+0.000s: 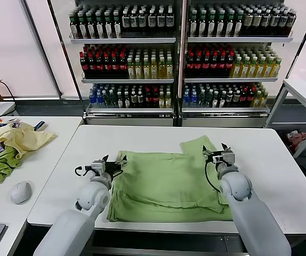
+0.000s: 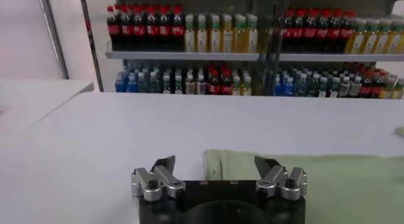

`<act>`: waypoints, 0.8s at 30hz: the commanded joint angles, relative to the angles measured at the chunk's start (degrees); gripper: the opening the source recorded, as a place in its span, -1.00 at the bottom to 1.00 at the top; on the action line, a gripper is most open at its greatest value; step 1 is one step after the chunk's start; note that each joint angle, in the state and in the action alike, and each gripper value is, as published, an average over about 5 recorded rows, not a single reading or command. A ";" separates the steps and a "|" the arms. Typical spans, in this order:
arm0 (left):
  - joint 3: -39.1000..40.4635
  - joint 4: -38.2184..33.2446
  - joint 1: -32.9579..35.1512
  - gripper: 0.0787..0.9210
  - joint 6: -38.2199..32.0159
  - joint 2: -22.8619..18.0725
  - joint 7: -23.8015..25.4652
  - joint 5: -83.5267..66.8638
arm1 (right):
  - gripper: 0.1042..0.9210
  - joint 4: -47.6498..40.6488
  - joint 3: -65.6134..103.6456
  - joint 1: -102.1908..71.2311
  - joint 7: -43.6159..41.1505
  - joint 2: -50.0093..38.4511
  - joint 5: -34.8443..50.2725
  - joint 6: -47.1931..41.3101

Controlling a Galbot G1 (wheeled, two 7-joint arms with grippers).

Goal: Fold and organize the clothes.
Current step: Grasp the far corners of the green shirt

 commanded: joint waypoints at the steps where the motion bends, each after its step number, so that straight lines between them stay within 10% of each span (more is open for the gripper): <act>1: 4.79 17.08 -12.45 0.77 -0.53 -3.35 -0.08 0.02 | 0.76 -17.81 -3.11 12.10 -0.08 3.74 -0.14 -0.30; 13: 5.71 17.05 -11.60 0.77 0.49 -3.26 -0.02 -2.51 | 0.74 -26.50 -2.43 15.09 -0.62 7.97 -1.08 0.18; 24: 6.31 11.33 -6.89 0.14 0.98 -1.76 1.99 -5.08 | 0.05 -26.97 -1.99 14.14 -1.09 8.79 1.28 -0.25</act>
